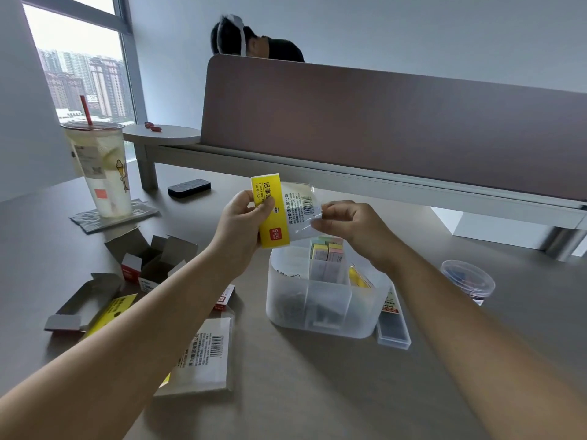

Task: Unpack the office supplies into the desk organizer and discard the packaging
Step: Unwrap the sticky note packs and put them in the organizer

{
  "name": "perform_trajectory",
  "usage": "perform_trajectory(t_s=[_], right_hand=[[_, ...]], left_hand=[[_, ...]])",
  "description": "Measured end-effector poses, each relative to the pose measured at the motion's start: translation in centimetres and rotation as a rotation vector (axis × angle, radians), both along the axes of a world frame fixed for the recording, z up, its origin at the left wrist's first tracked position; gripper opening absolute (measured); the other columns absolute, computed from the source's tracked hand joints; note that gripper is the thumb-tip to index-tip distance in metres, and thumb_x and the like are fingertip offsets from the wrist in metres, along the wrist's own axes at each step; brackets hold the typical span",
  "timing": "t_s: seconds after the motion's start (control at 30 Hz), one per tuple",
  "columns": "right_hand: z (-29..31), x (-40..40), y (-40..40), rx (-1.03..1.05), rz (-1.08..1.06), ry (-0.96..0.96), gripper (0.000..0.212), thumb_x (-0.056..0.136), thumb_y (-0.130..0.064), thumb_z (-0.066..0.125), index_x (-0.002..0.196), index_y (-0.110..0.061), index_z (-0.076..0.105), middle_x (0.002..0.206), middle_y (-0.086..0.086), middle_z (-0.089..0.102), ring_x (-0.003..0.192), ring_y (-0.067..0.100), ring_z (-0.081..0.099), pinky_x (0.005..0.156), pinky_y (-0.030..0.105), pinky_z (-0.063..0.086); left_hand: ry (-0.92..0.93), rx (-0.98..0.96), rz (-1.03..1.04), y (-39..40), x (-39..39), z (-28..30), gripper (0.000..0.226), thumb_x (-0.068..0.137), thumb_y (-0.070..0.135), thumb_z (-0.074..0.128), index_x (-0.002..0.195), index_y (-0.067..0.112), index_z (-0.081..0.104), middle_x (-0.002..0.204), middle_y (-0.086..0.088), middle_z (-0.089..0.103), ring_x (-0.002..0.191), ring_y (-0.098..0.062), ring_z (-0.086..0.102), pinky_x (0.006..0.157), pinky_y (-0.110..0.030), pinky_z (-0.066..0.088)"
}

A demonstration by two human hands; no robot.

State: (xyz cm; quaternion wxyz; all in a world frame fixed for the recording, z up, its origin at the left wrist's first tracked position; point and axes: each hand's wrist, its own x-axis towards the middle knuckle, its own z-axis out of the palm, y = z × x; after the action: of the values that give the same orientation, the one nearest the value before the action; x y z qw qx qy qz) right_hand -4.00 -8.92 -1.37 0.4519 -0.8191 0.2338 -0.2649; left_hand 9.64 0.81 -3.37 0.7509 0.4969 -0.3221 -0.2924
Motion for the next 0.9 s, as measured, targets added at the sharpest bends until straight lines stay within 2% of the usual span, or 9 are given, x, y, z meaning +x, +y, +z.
perform_trajectory(t_s=[0.07,0.17,0.23,0.4,0.47,0.57,0.63,0.8,0.9], right_hand=[[0.1,0.0,0.1,0.039,0.004,-0.012,0.030,0.079,-0.018,0.064,0.104,-0.002,0.063,0.102,-0.004,0.058,0.089,0.010,0.056,0.075,0.010,0.044],[0.2,-0.1,0.3,0.091,0.028,-0.017,0.021,0.081,-0.020,0.061,0.097,-0.007,0.064,0.094,-0.006,0.061,0.088,0.008,0.055,0.078,0.013,0.043],[0.2,-0.1,0.4,0.083,0.031,-0.013,0.023,0.082,-0.019,0.060,0.099,-0.005,0.064,0.090,-0.011,0.058,0.084,0.005,0.054,0.075,0.011,0.043],[0.4,-0.2,0.1,0.068,0.015,-0.029,0.025,0.081,-0.018,0.060,0.100,-0.002,0.064,0.096,-0.003,0.057,0.081,0.004,0.053,0.077,0.012,0.043],[0.3,-0.3,0.1,0.090,0.021,-0.027,0.019,0.082,-0.019,0.059,0.095,-0.006,0.065,0.092,-0.007,0.058,0.081,0.003,0.053,0.077,0.012,0.044],[0.0,-0.4,0.0,0.139,0.025,-0.035,0.008,0.082,-0.020,0.058,0.083,-0.015,0.063,0.089,-0.010,0.058,0.085,0.005,0.053,0.092,0.024,0.041],[0.0,-0.7,-0.2,0.161,0.007,-0.044,0.006,0.082,-0.022,0.057,0.079,-0.020,0.061,0.088,-0.008,0.060,0.085,0.007,0.053,0.096,0.030,0.039],[0.0,-1.0,-0.7,0.138,-0.051,-0.065,0.014,0.088,-0.023,0.049,0.079,-0.017,0.058,0.085,-0.003,0.062,0.087,0.014,0.055,0.088,0.030,0.045],[0.1,-0.7,-0.8,0.199,-0.108,-0.128,0.017,0.092,-0.019,0.043,0.088,-0.007,0.055,0.084,0.003,0.061,0.079,0.016,0.061,0.073,0.025,0.054]], left_hand=[[-0.012,0.004,-0.001,0.1,0.1,0.0,0.013,0.092,0.013,0.043,0.082,0.018,0.050,0.095,-0.002,0.062,0.084,-0.019,0.061,0.068,-0.038,0.053],[-0.023,0.006,0.007,0.2,0.1,0.0,0.016,0.092,0.012,0.043,0.079,0.017,0.049,0.095,-0.003,0.060,0.083,-0.019,0.059,0.069,-0.039,0.051],[-0.032,0.004,0.007,0.3,0.1,-0.1,0.015,0.092,0.011,0.044,0.079,0.017,0.049,0.092,-0.003,0.061,0.082,-0.019,0.059,0.067,-0.037,0.053],[-0.039,0.002,0.001,0.3,0.4,-0.3,0.013,0.091,0.012,0.045,0.080,0.016,0.049,0.091,-0.003,0.062,0.079,-0.018,0.060,0.059,-0.031,0.056],[-0.031,-0.003,-0.006,0.2,0.5,-0.3,0.012,0.091,0.011,0.045,0.080,0.015,0.049,0.088,-0.002,0.062,0.077,-0.018,0.060,0.057,-0.028,0.056],[-0.056,0.000,-0.002,0.2,0.5,-0.2,0.011,0.091,0.012,0.045,0.082,0.015,0.050,0.089,-0.001,0.062,0.078,-0.017,0.061,0.057,-0.027,0.056],[-0.057,0.000,0.007,0.3,0.6,-0.2,0.011,0.091,0.012,0.045,0.082,0.015,0.050,0.089,-0.001,0.062,0.078,-0.017,0.061,0.057,-0.026,0.056],[-0.046,0.028,0.009,0.7,1.1,-0.4,0.011,0.091,0.011,0.045,0.082,0.016,0.050,0.088,-0.002,0.061,0.078,-0.017,0.059,0.063,-0.032,0.054],[-0.035,0.015,0.028,0.6,1.1,-0.4,0.011,0.091,0.011,0.045,0.082,0.015,0.050,0.087,-0.001,0.061,0.077,-0.016,0.060,0.056,-0.028,0.056]])
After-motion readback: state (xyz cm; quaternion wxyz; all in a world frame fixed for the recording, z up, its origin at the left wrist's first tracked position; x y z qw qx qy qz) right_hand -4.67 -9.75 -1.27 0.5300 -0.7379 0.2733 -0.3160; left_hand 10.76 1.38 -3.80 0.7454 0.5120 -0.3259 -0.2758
